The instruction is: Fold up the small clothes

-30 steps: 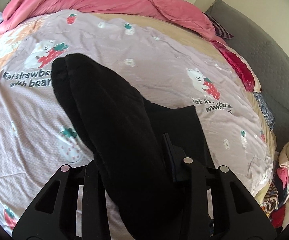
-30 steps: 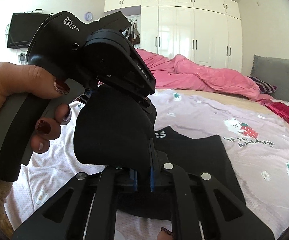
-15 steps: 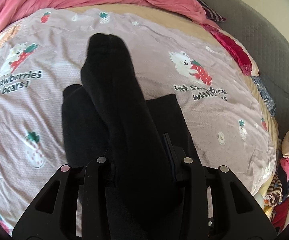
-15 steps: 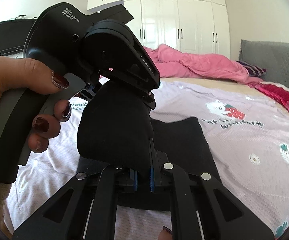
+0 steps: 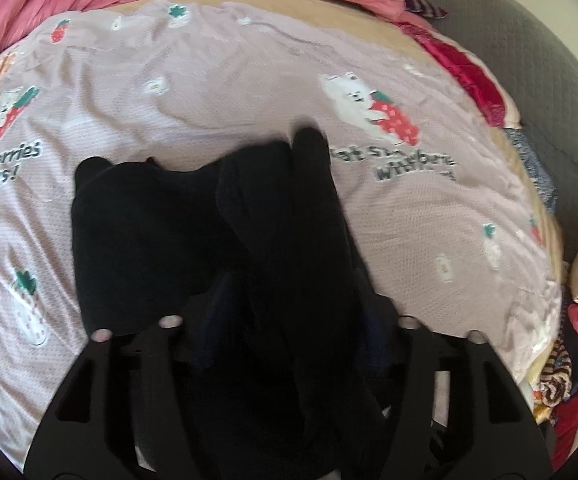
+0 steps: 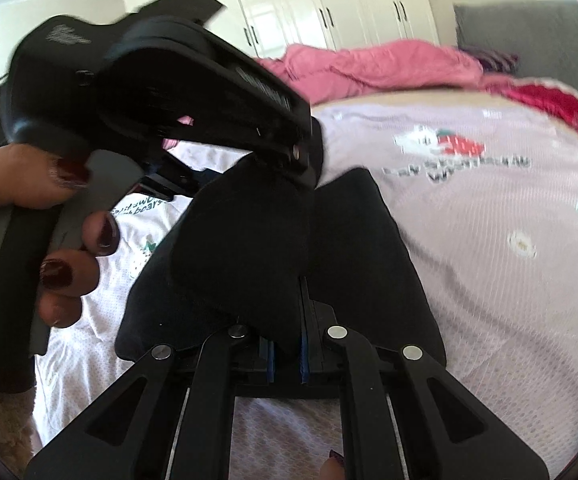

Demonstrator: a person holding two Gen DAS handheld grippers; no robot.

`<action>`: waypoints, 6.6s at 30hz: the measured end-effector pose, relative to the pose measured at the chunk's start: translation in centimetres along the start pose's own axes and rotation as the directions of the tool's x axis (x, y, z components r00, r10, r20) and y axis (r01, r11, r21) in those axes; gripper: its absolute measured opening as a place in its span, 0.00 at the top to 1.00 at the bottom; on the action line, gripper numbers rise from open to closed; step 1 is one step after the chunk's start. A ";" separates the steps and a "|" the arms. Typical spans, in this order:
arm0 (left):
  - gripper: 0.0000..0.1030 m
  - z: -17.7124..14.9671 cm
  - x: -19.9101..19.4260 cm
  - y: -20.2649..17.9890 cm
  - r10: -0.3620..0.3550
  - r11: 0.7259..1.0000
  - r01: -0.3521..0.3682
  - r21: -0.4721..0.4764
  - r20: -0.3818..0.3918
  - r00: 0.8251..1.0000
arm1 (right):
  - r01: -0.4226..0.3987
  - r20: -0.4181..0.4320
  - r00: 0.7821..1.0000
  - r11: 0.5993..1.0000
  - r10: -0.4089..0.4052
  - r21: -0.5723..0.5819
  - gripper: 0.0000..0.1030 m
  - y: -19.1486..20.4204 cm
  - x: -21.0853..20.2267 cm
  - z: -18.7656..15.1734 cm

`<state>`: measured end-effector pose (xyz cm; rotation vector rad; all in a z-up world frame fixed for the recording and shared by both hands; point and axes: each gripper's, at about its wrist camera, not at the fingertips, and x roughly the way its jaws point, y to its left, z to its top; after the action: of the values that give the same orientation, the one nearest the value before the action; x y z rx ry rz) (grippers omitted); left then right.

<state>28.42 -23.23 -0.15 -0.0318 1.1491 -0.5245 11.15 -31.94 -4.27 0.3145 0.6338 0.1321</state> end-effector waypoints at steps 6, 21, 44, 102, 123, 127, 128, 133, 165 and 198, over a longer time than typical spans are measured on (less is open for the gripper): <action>0.41 0.0 -2.0 -0.5 -0.037 0.999 0.036 0.007 0.056 0.998 | -0.039 -0.052 0.998 0.992 0.045 0.121 0.87 -2.5 0.2 -0.6; 0.38 -5.5 -3.4 6.0 0.142 0.989 -0.137 -0.054 0.089 0.986 | -0.194 -0.092 0.968 0.925 0.235 0.326 0.41 -6.4 -3.3 2.4; 0.38 -8.3 -3.9 4.3 0.151 0.988 -0.153 0.007 0.118 0.981 | -0.094 -0.291 0.952 0.995 0.097 0.027 0.83 -2.7 5.5 9.1; 0.09 -20.5 -15.9 2.9 0.198 0.976 -0.216 0.002 0.389 0.900 | 0.217 0.133 0.969 0.974 -0.207 -0.063 0.04 2.9 -15.2 -1.0; 0.09 -23.6 -14.8 4.9 0.232 0.972 -0.227 -0.056 0.354 0.906 | 0.233 0.012 0.972 0.970 -0.233 -0.062 0.04 3.2 -13.6 -5.5; 0.09 -23.6 -14.7 4.9 0.241 0.970 -0.236 -0.057 0.350 0.905 | 0.232 0.008 0.973 0.970 -0.232 -0.071 0.04 3.4 -13.5 -5.5; 0.09 -23.6 -14.7 4.9 0.242 0.970 -0.237 -0.057 0.347 0.906 | 0.232 0.009 0.973 0.970 -0.232 -0.071 0.04 3.5 -13.5 -5.4; 0.09 -23.6 -14.5 4.9 0.255 0.966 -0.251 -0.056 0.341 0.905 | 0.234 0.012 0.972 0.970 -0.234 -0.074 0.04 3.5 -13.5 -5.2; 0.09 -24.1 -14.2 5.4 0.292 0.956 -0.283 -0.076 0.325 0.899 | 0.239 0.002 0.971 0.969 -0.239 -0.067 0.04 3.3 -13.4 -5.3; 0.09 -24.5 -14.4 5.4 0.371 0.928 -0.365 -0.078 0.303 0.878 | 0.240 -0.009 0.970 0.969 -0.241 -0.064 0.04 3.6 -13.2 -5.4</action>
<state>4.68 -6.71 0.36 0.0853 0.8198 -0.1591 -2.72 -30.04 0.16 0.1745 0.6785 -0.0783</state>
